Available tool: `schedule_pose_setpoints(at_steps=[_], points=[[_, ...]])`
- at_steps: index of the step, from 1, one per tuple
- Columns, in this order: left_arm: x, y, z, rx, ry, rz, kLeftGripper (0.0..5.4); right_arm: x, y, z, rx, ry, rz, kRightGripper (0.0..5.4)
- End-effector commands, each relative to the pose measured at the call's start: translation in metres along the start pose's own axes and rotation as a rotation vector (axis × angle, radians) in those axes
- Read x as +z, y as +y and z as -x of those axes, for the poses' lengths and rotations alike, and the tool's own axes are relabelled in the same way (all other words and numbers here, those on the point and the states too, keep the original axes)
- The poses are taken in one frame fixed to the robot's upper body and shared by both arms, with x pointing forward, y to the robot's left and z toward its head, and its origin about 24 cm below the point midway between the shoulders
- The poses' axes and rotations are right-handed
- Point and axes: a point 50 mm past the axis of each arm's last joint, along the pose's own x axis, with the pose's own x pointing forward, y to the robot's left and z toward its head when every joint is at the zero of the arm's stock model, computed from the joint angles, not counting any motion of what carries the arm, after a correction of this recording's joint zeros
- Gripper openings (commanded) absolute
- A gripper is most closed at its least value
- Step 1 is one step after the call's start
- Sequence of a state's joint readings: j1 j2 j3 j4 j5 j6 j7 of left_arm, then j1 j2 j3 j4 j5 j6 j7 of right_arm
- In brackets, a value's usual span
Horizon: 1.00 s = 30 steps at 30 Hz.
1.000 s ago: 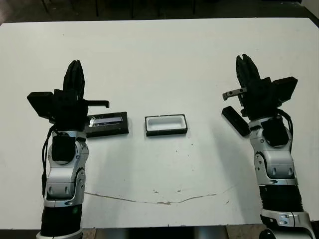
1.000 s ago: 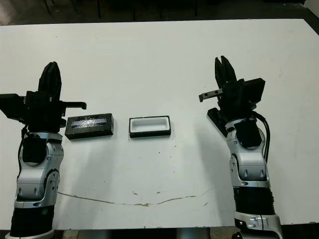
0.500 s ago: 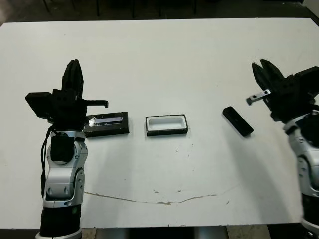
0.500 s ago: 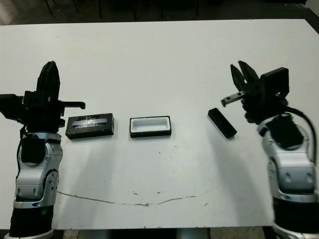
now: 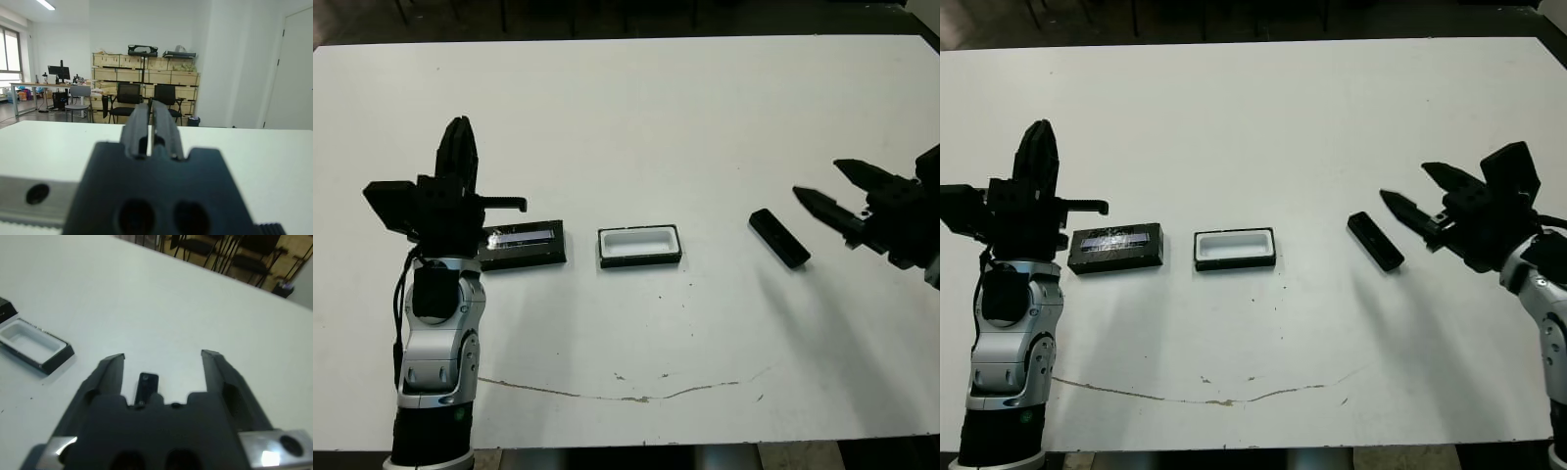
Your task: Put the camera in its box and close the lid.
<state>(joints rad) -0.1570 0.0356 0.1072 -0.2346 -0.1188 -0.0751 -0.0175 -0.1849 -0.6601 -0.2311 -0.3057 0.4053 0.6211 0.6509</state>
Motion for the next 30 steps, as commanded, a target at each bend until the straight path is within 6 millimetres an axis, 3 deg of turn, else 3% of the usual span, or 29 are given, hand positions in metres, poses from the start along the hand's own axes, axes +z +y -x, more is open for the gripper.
schedule_pose_setpoints(at_steps=[1, 9, 30], points=[[-0.005, 0.003, 0.003, -0.001, 0.034, -0.009, 0.00, -0.012, 0.002, 0.000, 0.023, 0.060, -0.045, 4.08], [-0.006, 0.003, 0.003, -0.005, 0.038, -0.002, 0.00, -0.022, 0.006, -0.007, 0.010, 0.095, -0.052, 5.38], [-0.006, 0.005, 0.004, -0.004, 0.042, -0.010, 0.00, -0.038, 0.027, -0.013, 0.029, 0.159, -0.115, 5.38]])
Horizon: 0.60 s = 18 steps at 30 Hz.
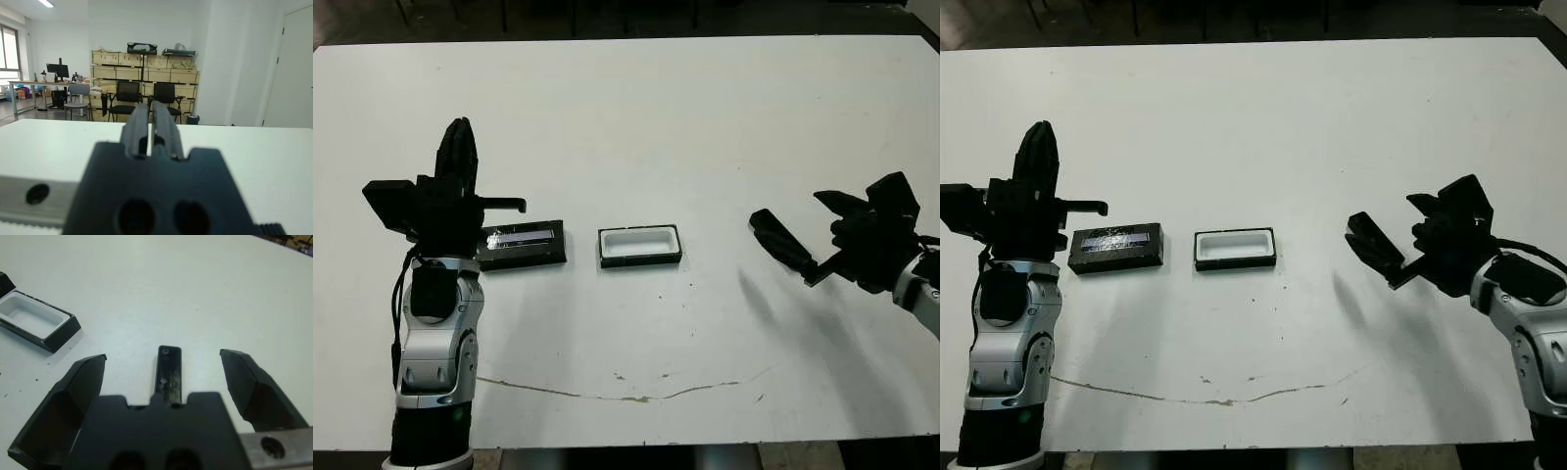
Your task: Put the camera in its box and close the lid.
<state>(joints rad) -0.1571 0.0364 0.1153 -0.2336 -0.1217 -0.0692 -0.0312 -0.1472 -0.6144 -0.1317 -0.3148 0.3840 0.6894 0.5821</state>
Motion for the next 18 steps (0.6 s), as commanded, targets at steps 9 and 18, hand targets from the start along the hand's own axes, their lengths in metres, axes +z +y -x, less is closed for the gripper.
schedule_pose_setpoints(at_steps=[9, 18], points=[[-0.007, 0.007, 0.006, 0.007, 0.046, -0.015, 0.00, -0.025, 0.004, -0.003, -0.021, 0.069, -0.090, 5.38], [-0.008, 0.008, 0.007, 0.011, 0.052, -0.011, 0.00, -0.037, -0.002, -0.004, -0.039, 0.110, -0.103, 5.38]])
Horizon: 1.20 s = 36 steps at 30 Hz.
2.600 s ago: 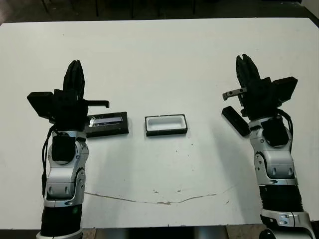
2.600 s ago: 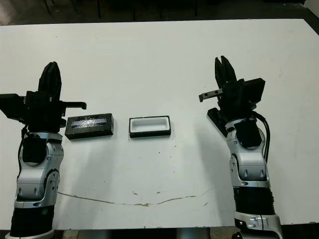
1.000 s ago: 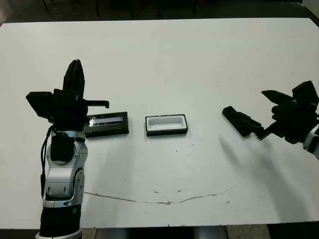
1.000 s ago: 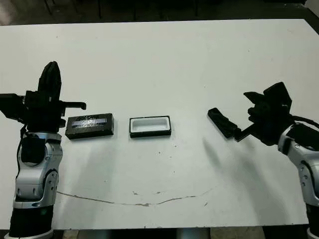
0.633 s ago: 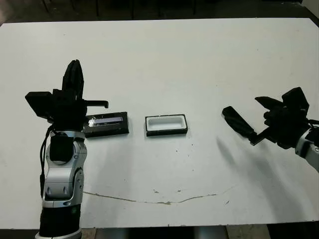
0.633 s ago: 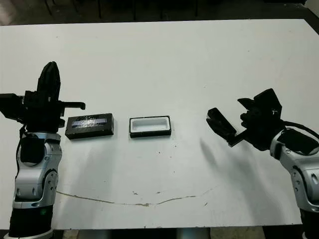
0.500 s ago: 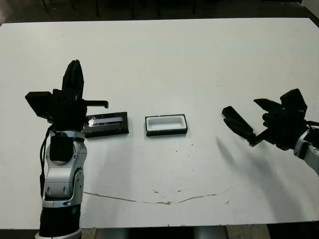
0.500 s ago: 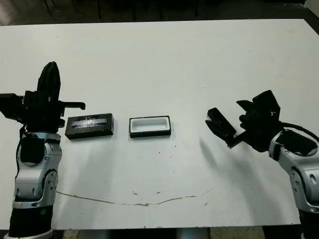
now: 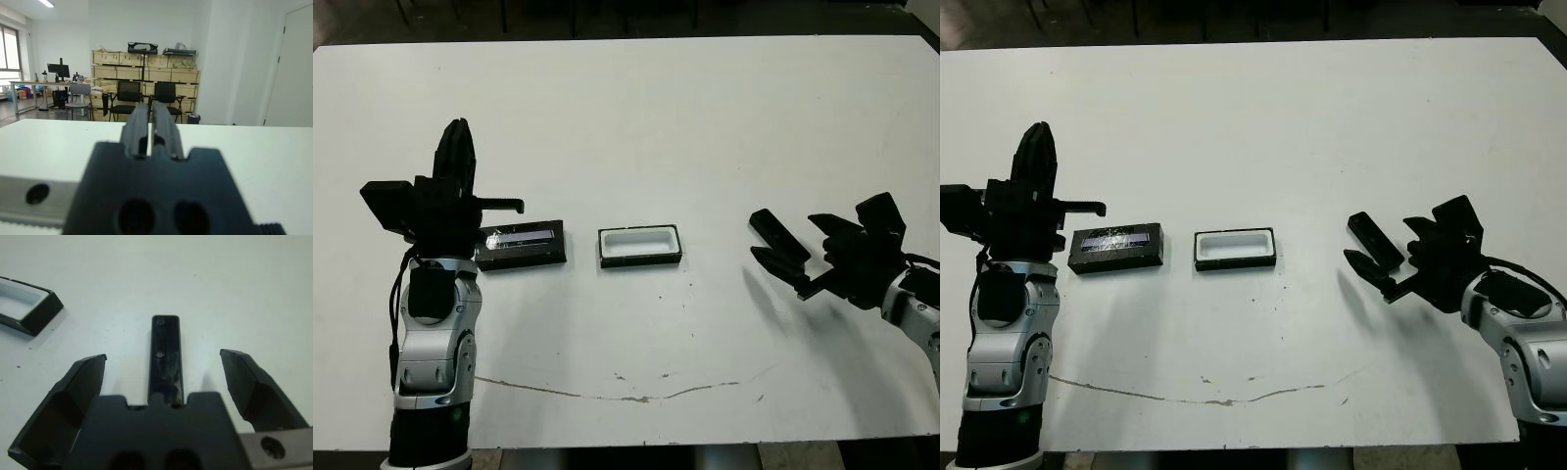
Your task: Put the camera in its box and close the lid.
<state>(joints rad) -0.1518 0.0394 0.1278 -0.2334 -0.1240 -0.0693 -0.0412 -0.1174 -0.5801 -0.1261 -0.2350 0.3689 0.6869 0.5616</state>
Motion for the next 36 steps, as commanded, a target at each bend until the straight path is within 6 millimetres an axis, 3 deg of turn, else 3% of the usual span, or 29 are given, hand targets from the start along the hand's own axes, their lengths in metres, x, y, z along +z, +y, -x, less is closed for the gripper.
schedule_pose_setpoints(at_steps=[1, 20, 24, 36], points=[[-0.0071, 0.0047, 0.0057, 0.008, 0.048, -0.008, 0.00, -0.0122, -0.0016, -0.0010, -0.010, 0.041, -0.015, 5.38], [-0.0070, 0.0050, 0.0057, 0.006, 0.046, -0.009, 0.00, -0.0178, 0.0031, -0.0079, -0.002, 0.045, -0.042, 5.38], [-0.0067, 0.0049, 0.0061, 0.009, 0.048, -0.020, 0.00, -0.0167, 0.0049, -0.0066, -0.030, 0.040, -0.028, 4.92], [-0.0062, 0.0059, 0.0069, 0.019, 0.050, -0.026, 0.00, -0.0124, 0.0024, -0.0045, -0.118, 0.036, 0.046, 2.75]])
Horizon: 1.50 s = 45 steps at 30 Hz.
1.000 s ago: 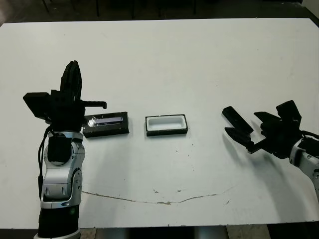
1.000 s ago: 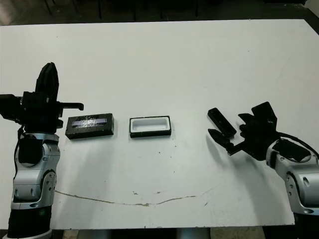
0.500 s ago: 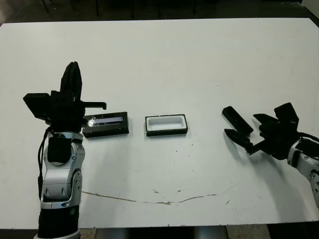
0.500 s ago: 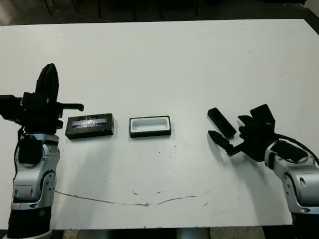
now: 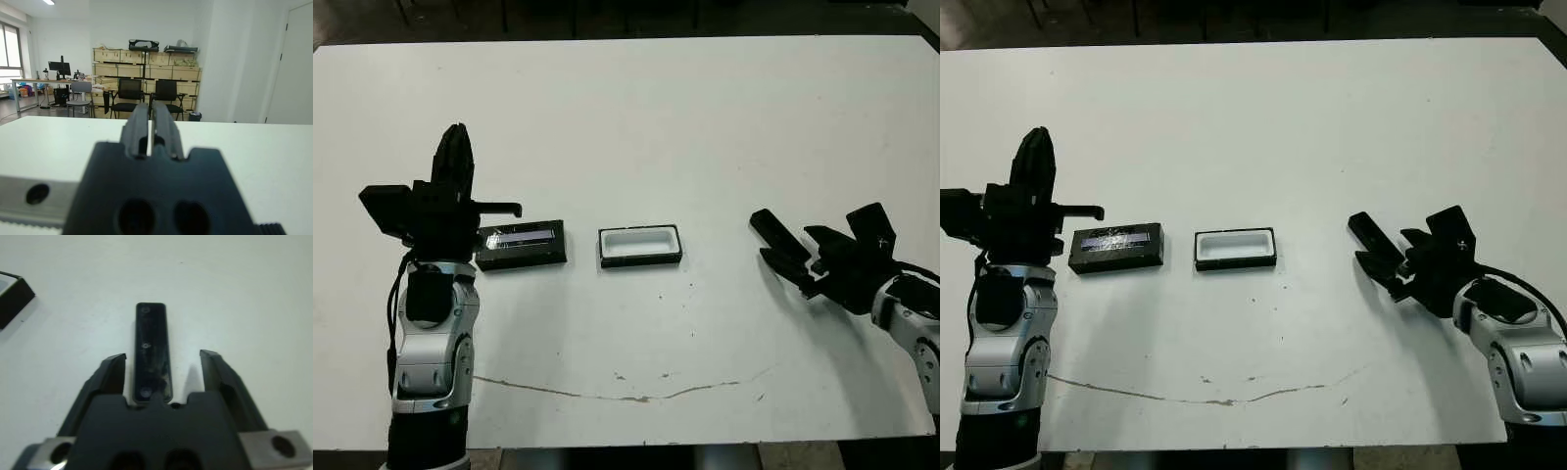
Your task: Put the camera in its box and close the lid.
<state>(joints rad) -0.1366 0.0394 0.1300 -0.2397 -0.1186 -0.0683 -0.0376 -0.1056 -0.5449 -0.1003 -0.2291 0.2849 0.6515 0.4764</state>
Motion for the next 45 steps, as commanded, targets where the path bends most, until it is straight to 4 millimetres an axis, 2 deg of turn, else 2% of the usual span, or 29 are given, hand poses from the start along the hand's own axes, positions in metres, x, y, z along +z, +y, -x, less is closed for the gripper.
schedule_pose_setpoints(at_steps=[1, 8, 16, 25, 33, 38, 45], points=[[-0.005, 0.004, 0.004, 0.012, 0.041, -0.017, 0.00, -0.005, 0.002, 0.001, -0.022, 0.023, 0.008, 2.57], [-0.005, 0.004, 0.004, 0.013, 0.038, -0.018, 0.00, -0.005, -0.002, 0.002, 0.023, 0.041, 0.029, 1.27], [-0.004, 0.004, 0.003, 0.018, 0.034, -0.028, 0.00, 0.001, -0.005, 0.003, 0.118, 0.128, 0.144, 0.02], [-0.004, 0.004, 0.004, 0.022, 0.037, -0.023, 0.00, 0.002, -0.009, 0.001, 0.195, 0.189, 0.173, 0.02], [-0.004, 0.003, 0.004, 0.020, 0.040, -0.018, 0.00, 0.004, -0.011, 0.002, 0.174, 0.143, 0.126, 0.02], [-0.004, 0.003, 0.004, 0.018, 0.040, -0.016, 0.00, 0.018, -0.013, 0.008, 0.240, -0.022, 0.030, 0.02], [-0.005, 0.003, 0.004, 0.018, 0.042, -0.006, 0.00, 0.049, -0.019, 0.025, 0.253, -0.238, 0.024, 0.02]])
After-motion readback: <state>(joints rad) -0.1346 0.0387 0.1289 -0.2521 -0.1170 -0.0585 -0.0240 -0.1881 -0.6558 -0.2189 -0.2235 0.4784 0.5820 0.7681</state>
